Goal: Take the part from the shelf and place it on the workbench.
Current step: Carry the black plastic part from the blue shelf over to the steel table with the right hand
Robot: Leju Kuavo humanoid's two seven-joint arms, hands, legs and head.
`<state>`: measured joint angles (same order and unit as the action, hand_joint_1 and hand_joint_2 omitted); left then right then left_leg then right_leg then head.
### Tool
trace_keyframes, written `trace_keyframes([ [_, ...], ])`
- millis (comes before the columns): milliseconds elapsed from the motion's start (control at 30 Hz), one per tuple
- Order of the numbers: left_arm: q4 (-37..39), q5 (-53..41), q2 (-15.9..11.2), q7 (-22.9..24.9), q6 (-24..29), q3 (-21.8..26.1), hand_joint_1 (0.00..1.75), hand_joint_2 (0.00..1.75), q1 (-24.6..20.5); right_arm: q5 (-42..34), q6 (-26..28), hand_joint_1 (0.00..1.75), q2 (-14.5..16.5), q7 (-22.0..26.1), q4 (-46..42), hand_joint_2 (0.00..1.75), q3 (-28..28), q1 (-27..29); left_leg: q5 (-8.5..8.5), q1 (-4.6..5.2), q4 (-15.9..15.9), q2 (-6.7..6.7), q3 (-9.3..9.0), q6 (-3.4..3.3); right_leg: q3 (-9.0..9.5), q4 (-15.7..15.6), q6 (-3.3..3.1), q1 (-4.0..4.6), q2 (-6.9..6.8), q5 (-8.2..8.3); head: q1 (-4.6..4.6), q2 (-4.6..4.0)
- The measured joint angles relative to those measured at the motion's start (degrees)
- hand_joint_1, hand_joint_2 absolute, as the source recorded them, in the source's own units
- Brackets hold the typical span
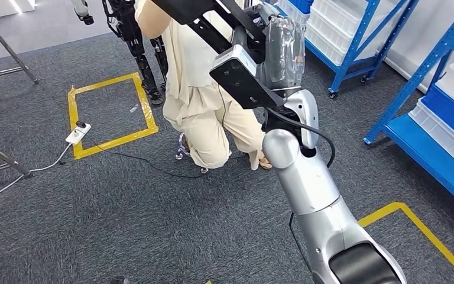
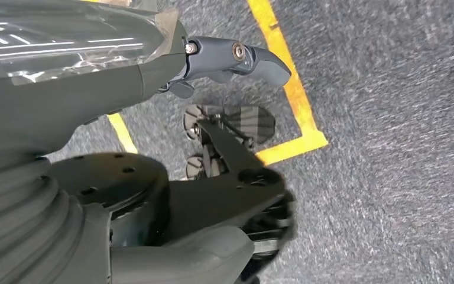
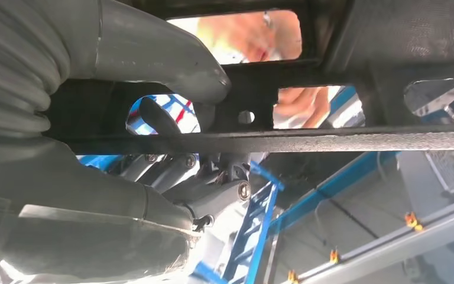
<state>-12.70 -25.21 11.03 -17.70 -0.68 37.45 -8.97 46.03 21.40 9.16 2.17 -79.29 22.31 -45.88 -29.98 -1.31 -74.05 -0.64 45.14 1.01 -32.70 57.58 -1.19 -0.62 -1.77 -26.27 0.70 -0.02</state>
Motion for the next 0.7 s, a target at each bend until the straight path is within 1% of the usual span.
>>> trace_keyframes([
  [33,0.00,0.06,0.00,0.02,0.02,0.01,0.00,1.75,0.01,-0.15,-0.02,1.75,0.28,-0.06,0.15,1.75,0.01,-0.01,1.09,-0.22,1.20,0.27,-0.51,0.19,0.04,0.02,0.03,0.02,-0.52,-0.08,0.02,0.00],
  [67,-0.01,0.15,-0.01,0.04,0.04,0.01,0.00,1.75,0.01,-0.30,-0.04,1.75,0.56,-0.09,0.29,1.75,0.01,-0.02,2.88,-0.42,4.46,0.86,-2.19,0.33,0.12,0.07,0.15,0.02,-0.99,-0.20,0.02,0.00],
  [100,-0.01,0.23,0.02,0.04,0.06,0.02,0.00,1.75,-0.01,-0.42,-0.04,1.75,0.83,-0.10,0.38,1.75,0.00,-0.06,4.53,-0.54,8.57,2.16,-4.34,0.43,0.20,0.14,0.36,0.12,-1.40,-0.38,0.03,0.00],
  [133,-0.01,0.32,0.04,0.03,0.08,0.02,0.00,1.75,-0.04,-0.53,-0.04,1.75,1.06,-0.10,0.44,1.75,0.00,-0.15,5.77,-0.50,12.07,3.15,-6.26,0.35,0.23,0.25,0.66,0.39,-1.76,-0.61,0.04,0.01],
  [167,-0.01,0.39,0.07,0.02,0.09,0.02,0.00,1.75,-0.08,-0.61,-0.08,1.75,1.25,-0.10,0.50,1.75,0.03,-0.25,6.36,-0.38,14.29,3.79,-7.46,0.12,0.26,0.32,0.96,0.64,-2.08,-0.81,-0.10,0.01],
  [200,0.00,0.45,0.08,0.01,0.12,0.03,0.00,1.75,-0.10,-0.71,-0.11,1.75,1.39,-0.10,0.56,1.75,0.05,-0.37,6.39,-0.15,15.17,4.02,-7.87,-0.19,0.31,0.36,1.25,0.89,-2.43,-0.96,-0.25,0.01],
  [267,-0.01,0.58,0.03,-0.02,0.26,0.04,0.00,1.75,-0.08,-1.00,-0.33,1.75,1.69,-0.07,0.79,1.75,0.10,-0.58,6.50,0.24,15.36,2.73,-7.86,-1.07,0.43,0.38,1.88,1.06,-3.26,-1.27,-0.55,0.01],
  [300,-0.01,0.68,0.02,-0.04,0.38,0.04,0.00,1.75,-0.04,-1.19,-0.45,1.75,1.84,-0.01,0.91,1.75,0.09,-0.67,6.64,0.34,15.63,2.21,-8.01,-1.50,0.33,0.76,2.17,0.96,-3.07,-1.64,-0.56,0.01],
  [333,-0.01,0.82,0.00,-0.07,0.51,0.04,0.00,1.75,-0.04,-1.45,-0.56,1.75,1.98,0.17,1.07,1.75,0.09,-0.79,6.82,0.37,15.91,1.68,-8.20,-2.00,-0.21,1.99,2.32,0.83,-2.32,-2.39,-0.55,0.01],
  [367,-0.02,0.95,-0.03,-0.10,0.63,0.05,0.00,1.75,-0.06,-1.73,-0.62,1.75,2.06,0.43,1.24,1.75,0.06,-0.94,6.98,0.31,16.18,1.16,-8.39,-2.42,-1.36,4.37,2.29,0.67,-1.22,-3.56,-0.63,0.01],
  [400,-0.02,1.06,-0.06,-0.14,0.71,0.05,0.00,1.75,-0.09,-2.03,-0.63,1.75,2.07,0.73,1.51,1.75,0.03,-1.06,7.02,0.34,16.27,0.61,-8.44,-2.68,-3.10,7.99,2.11,0.45,0.05,-5.04,-0.72,0.00],
  [433,-0.02,1.13,-0.10,-0.16,0.75,0.06,0.00,1.75,-0.12,-2.28,-0.63,1.75,2.07,1.01,1.85,1.75,0.00,-1.16,7.04,0.35,16.28,0.01,-8.43,-2.87,-5.20,12.11,1.96,0.35,0.86,-6.52,-0.79,0.00],
  [467,-0.02,1.14,-0.13,-0.17,0.77,0.06,0.00,1.75,-0.12,-2.46,-0.63,1.75,2.05,1.18,2.24,1.75,-0.02,-1.20,7.02,0.36,16.27,-0.68,-8.42,-2.92,-7.10,15.55,2.00,0.26,1.26,-7.52,-0.87,0.00],
  [500,-0.02,1.14,-0.14,-0.18,0.77,0.07,0.00,1.75,-0.09,-2.56,-0.63,1.75,2.05,1.27,2.61,1.75,-0.03,-1.20,7.01,0.37,16.25,-1.38,-8.42,-2.94,-8.23,17.32,2.24,0.20,1.45,-7.71,-0.87,0.00],
  [533,-0.02,1.14,-0.14,-0.18,0.77,0.07,0.00,1.75,-0.05,-2.61,-0.63,1.75,2.06,1.31,2.92,1.75,-0.02,-1.22,7.01,0.37,16.21,-2.09,-8.43,-2.93,-8.19,16.64,2.67,0.15,1.57,-6.92,-0.88,0.00],
  [567,-0.01,1.14,-0.15,-0.18,0.77,0.07,0.00,1.75,-0.02,-2.66,-0.63,1.75,2.08,1.35,3.15,1.75,-0.02,-1.27,7.00,0.35,16.15,-2.80,-8.45,-2.89,-7.00,13.70,3.18,0.05,1.80,-5.34,-0.89,0.00],
  [600,-0.01,1.14,-0.15,-0.18,0.77,0.08,0.00,1.75,0.01,-2.68,-0.63,1.75,2.11,1.43,3.32,1.75,-0.02,-1.37,6.99,0.32,16.07,-3.47,-8.44,-2.81,-5.10,9.39,3.64,-0.17,2.45,-3.46,-0.89,0.00],
  [633,-0.01,1.17,-0.16,-0.18,0.81,0.08,0.00,1.75,0.01,-2.78,-0.63,1.75,2.14,1.58,3.48,1.75,-0.02,-1.48,6.94,0.39,15.94,-4.10,-8.37,-2.61,-3.24,5.50,3.82,-0.28,3.22,-1.93,-0.89,0.00],
  [667,-0.02,1.26,-0.17,-0.20,0.88,0.10,0.00,1.75,0.01,-2.92,-0.63,1.75,2.18,1.79,3.65,1.75,-0.01,-1.61,6.94,0.43,15.85,-4.59,-8.25,-2.34,-1.92,2.74,3.71,-0.35,3.78,-0.91,-0.87,0.00],
  [700,-0.02,1.42,-0.19,-0.23,0.99,0.13,0.00,1.75,0.05,-3.22,-0.63,1.75,2.25,2.05,3.88,1.75,0.01,-1.73,6.98,0.45,15.81,-4.97,-8.09,-2.02,-1.29,1.45,3.39,-0.31,4.15,-0.48,-0.84,0.00],
])
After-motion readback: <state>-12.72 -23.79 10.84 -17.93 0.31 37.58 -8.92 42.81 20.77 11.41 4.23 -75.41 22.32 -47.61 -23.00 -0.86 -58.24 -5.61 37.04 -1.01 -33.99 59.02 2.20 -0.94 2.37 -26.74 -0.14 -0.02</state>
